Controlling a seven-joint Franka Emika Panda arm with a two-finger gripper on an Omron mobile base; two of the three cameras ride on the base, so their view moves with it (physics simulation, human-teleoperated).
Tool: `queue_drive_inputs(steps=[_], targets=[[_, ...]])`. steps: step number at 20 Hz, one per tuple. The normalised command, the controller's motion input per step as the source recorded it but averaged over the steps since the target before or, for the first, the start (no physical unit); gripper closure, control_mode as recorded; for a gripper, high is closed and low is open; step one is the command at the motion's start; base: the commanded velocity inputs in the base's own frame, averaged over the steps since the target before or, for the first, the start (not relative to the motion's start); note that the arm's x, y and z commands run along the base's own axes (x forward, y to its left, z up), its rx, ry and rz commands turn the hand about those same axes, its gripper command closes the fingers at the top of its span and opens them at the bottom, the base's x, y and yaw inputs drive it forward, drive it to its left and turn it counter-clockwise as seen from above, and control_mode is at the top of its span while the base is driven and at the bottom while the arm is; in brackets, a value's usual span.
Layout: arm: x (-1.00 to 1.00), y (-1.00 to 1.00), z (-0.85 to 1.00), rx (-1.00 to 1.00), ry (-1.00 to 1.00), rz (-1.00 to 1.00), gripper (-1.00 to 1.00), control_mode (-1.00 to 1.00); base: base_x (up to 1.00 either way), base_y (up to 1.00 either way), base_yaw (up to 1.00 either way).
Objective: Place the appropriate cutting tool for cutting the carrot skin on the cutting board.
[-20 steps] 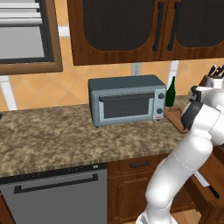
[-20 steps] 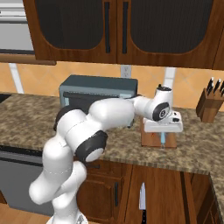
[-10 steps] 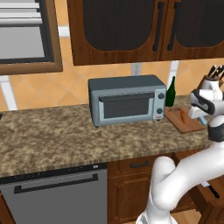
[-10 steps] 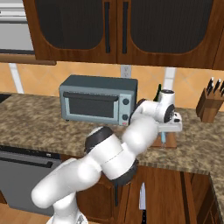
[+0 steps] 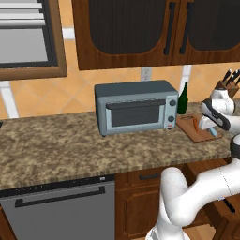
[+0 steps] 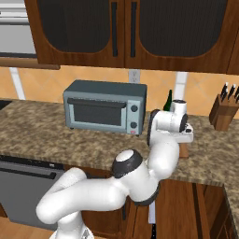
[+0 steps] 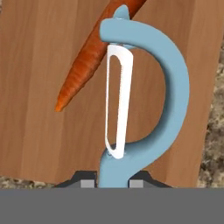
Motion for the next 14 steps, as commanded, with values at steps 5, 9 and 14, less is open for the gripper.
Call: queue_drive_inputs(steps=[5,9,14], targets=[[0.01,0.0,-0.23,0.0,0.0,0.03,-1.0,-1.0,0.0,0.0,0.0],[-0.32,-0.06,0.12,0.0,-0.03,0.0,-1.0,-1.0,0.0,0.0,0.0],[-0.93,-0.26,0.83,0.0,-0.17,0.0,-1.0,-1.0,0.0,0.0,0.0]])
